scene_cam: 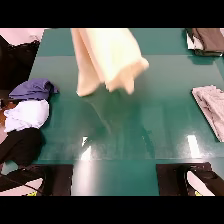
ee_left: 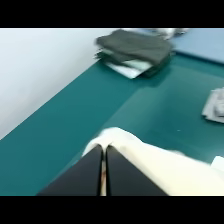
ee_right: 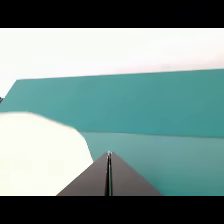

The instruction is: Fold the shirts.

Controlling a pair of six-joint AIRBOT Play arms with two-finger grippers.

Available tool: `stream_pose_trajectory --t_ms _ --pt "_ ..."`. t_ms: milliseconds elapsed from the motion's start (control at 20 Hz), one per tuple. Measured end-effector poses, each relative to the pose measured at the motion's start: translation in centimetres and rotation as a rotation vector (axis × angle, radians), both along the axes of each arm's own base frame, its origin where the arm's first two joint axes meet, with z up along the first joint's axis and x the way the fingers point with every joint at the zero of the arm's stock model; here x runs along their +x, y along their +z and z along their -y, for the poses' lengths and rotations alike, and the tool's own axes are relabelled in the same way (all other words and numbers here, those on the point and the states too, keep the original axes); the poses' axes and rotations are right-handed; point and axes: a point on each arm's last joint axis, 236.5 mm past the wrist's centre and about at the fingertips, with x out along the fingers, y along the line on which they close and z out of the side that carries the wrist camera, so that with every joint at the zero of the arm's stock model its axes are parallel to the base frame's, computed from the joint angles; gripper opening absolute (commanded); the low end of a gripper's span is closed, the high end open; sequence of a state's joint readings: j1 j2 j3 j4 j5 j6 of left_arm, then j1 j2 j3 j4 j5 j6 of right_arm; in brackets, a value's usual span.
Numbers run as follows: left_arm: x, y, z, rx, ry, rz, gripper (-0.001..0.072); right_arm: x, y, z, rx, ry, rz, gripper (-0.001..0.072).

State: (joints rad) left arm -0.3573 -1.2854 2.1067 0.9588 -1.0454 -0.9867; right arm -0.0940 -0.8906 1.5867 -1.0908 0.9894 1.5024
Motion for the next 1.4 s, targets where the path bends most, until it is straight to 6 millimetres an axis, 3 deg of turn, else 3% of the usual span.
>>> stream_pose_trajectory --t_ms 100,200,450,500,600,650,800,950,1050,1150,1250,1400 --pt "-1.7 -1.0 2.5 0.008 -0.072 -0.022 0.0023 -0.5 0.4 -0.2 -0.008 0.009 -0.003 0.0016" --pt "-1.9 -3.8 4.8 0.033 -0.119 -0.091 0.0023 -0.9 0.2 -0.4 -0.017 0.020 -0.021 0.0016" --pt "-0.3 -14.7 11.3 0.128 -0.206 -0.335 0.0025 -1.9 -1.1 -1.1 -0.031 0.057 -0.090 0.0016" --pt "0.0 -16.9 12.5 0.145 -0.218 -0.381 0.0063 -2.1 -1.3 -1.2 -0.030 0.065 -0.100 0.0016" --pt "0.7 -20.1 14.2 0.157 -0.220 -0.447 0.0540 -2.3 -1.6 -1.4 -0.032 0.074 -0.115 0.0016" --pt "1.1 -21.1 14.5 0.161 -0.213 -0.472 0.0557 -2.4 -1.8 -1.5 -0.032 0.078 -0.122 0.0016" --pt "2.5 -22.8 12.6 0.186 -0.172 -0.532 0.0556 -2.5 -2.1 -1.6 -0.034 0.085 -0.136 0.0016" --pt "3.1 -25.0 7.5 0.249 -0.116 -0.659 0.0556 -2.6 -2.2 -1.7 -0.035 0.088 -0.141 0.0016" --pt "2.9 -28.1 2.9 0.279 -0.050 -0.789 0.0557 -2.6 -2.3 -1.7 -0.036 0.089 -0.144 0.0016" --pt "1.4 -31.8 -1.0 0.299 0.010 -0.927 0.0557 -2.6 -2.3 -1.7 -0.036 0.090 -0.146 0.0016" --pt "-1.3 -35.6 -3.4 0.312 0.043 -1.046 0.0558 -2.6 -2.3 -1.7 -0.035 0.091 -0.148 0.0016" --pt "-5.5 -39.9 -3.5 0.345 0.032 -1.149 0.0573 -2.4 -2.6 -1.7 -0.034 0.092 -0.156 0.0016"
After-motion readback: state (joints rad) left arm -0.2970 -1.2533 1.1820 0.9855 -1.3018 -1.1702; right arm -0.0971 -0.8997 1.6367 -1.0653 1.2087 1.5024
